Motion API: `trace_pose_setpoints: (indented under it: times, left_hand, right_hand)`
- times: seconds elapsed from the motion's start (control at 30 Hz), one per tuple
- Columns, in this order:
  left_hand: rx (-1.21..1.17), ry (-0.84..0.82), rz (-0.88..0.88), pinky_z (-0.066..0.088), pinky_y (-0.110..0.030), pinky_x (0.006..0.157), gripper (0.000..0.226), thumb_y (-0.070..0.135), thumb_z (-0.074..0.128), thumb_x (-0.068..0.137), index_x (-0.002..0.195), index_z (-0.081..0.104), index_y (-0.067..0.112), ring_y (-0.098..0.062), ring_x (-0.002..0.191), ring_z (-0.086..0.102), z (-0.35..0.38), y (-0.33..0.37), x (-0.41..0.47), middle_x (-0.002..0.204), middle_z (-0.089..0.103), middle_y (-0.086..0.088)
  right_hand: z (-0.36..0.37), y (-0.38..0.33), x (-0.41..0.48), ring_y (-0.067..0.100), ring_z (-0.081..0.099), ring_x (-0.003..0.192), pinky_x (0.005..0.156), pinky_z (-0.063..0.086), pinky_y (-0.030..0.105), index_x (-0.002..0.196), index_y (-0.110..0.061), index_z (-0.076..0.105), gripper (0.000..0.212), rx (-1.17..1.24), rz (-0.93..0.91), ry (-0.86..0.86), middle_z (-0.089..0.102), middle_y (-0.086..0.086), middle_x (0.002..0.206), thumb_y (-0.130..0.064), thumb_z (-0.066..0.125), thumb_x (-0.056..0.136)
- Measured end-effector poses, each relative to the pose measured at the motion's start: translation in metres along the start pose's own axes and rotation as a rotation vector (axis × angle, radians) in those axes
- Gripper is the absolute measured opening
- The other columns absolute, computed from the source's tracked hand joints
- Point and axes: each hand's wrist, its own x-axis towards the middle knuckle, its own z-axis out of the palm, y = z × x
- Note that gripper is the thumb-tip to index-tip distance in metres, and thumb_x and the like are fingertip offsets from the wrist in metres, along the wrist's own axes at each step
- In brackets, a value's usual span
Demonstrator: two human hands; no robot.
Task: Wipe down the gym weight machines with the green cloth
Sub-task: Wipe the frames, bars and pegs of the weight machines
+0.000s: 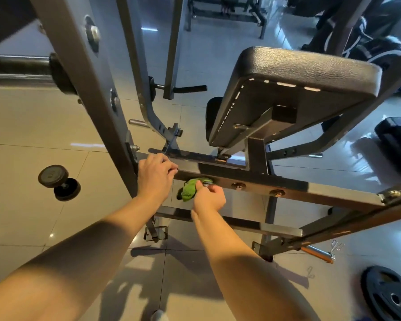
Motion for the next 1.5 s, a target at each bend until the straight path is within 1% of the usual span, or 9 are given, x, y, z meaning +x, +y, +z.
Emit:
trace_pose_setpoints:
  times: [0.17, 0.27, 0.47, 0.63, 0.9, 1.13, 1.23, 1.37, 1.5]
  left_hand:
    - [-0.443, -0.189, -0.167, 0.042, -0.028, 0.093, 0.020, 0.038, 0.064, 0.097, 0.111, 0.073, 0.027, -0.007, 0.107, 0.054, -0.001, 0.006, -0.029, 0.110, 0.060, 0.011]
    - [-0.889, -0.406, -0.381, 0.056, -0.028, 0.092, 0.028, 0.044, 0.061, 0.099, 0.123, 0.068, 0.032, -0.006, 0.108, 0.064, -0.008, 0.012, -0.053, 0.116, 0.068, 0.010]
    - [-1.186, -0.343, -0.636, 0.061, -0.038, 0.090, 0.031, 0.031, 0.067, 0.098, 0.129, 0.064, 0.026, -0.015, 0.105, 0.072, -0.009, 0.023, -0.080, 0.117, 0.072, 0.000]
    - [-1.177, -0.062, -0.836, 0.060, -0.034, 0.086, 0.021, 0.022, 0.076, 0.090, 0.109, 0.065, 0.024, -0.017, 0.094, 0.074, -0.002, 0.020, -0.085, 0.106, 0.075, -0.008]
    - [-1.015, 0.393, -1.016, 0.043, -0.012, 0.068, 0.025, 0.016, 0.074, 0.093, 0.115, 0.062, 0.017, -0.016, 0.101, 0.063, 0.001, 0.021, -0.038, 0.107, 0.063, 0.004]
    - [-0.998, 0.563, -1.098, 0.046, -0.016, 0.087, 0.037, 0.012, 0.069, 0.095, 0.132, 0.062, 0.011, -0.018, 0.113, 0.063, 0.023, 0.035, -0.013, 0.119, 0.064, 0.001]
    - [-0.973, 0.481, -1.056, 0.046, -0.008, 0.073, 0.035, 0.011, 0.069, 0.095, 0.129, 0.064, 0.012, -0.015, 0.108, 0.064, 0.038, 0.060, -0.023, 0.116, 0.065, 0.003]
    - [-0.986, 0.322, -1.032, 0.049, -0.023, 0.089, 0.032, 0.015, 0.067, 0.097, 0.128, 0.059, 0.016, -0.015, 0.112, 0.062, 0.044, 0.074, -0.026, 0.118, 0.061, 0.004]
    - [-1.039, 0.577, -1.109, 0.053, -0.028, 0.092, 0.030, 0.005, 0.062, 0.097, 0.119, 0.048, 0.020, -0.022, 0.114, 0.062, 0.019, 0.028, -0.005, 0.128, 0.057, -0.004]
  right_hand:
    - [-0.029, -0.008, 0.006, 0.024, 0.072, 0.098, 0.080, 0.061, 0.033, 0.103, -0.011, 0.070, 0.015, -0.220, -0.092, -0.340, 0.072, 0.010, 0.103, -0.008, 0.075, 0.090]
    - [-0.035, -0.021, 0.002, 0.018, 0.071, 0.094, 0.068, 0.055, 0.023, 0.104, -0.013, 0.070, 0.012, -0.369, -0.181, -0.455, 0.073, 0.006, 0.102, -0.011, 0.073, 0.092]
    - [-0.029, -0.025, -0.007, 0.023, 0.072, 0.101, 0.075, 0.060, 0.027, 0.108, -0.012, 0.072, 0.016, -0.529, -0.202, -0.633, 0.075, 0.007, 0.104, -0.004, 0.069, 0.094]
    - [-0.030, -0.037, -0.005, 0.015, 0.069, 0.100, 0.077, 0.055, 0.019, 0.108, -0.015, 0.076, 0.019, -0.720, -0.382, -0.738, 0.073, 0.000, 0.105, -0.004, 0.065, 0.097]
    - [-0.047, -0.063, 0.066, 0.032, 0.042, 0.136, 0.116, 0.035, 0.055, 0.135, -0.024, 0.066, 0.040, -1.324, -1.024, -0.418, 0.059, 0.001, 0.136, -0.029, 0.069, 0.095]
    - [-0.050, -0.061, 0.083, 0.030, 0.031, 0.141, 0.126, 0.016, 0.053, 0.135, -0.023, 0.066, 0.039, -1.228, -0.977, -0.484, 0.058, 0.001, 0.139, -0.021, 0.069, 0.096]
    - [-0.051, -0.057, 0.084, 0.029, 0.031, 0.141, 0.126, 0.016, 0.053, 0.133, -0.024, 0.068, 0.038, -1.172, -0.973, -0.491, 0.057, -0.001, 0.138, -0.021, 0.070, 0.095]
    - [-0.051, -0.058, 0.084, 0.029, 0.030, 0.141, 0.124, 0.016, 0.052, 0.131, -0.025, 0.069, 0.038, -1.141, -1.015, -0.485, 0.056, -0.003, 0.138, -0.018, 0.071, 0.094]
    - [-0.051, -0.057, 0.088, 0.027, 0.031, 0.138, 0.123, 0.019, 0.051, 0.129, -0.027, 0.070, 0.038, -1.113, -1.008, -0.496, 0.057, -0.006, 0.133, -0.018, 0.073, 0.092]
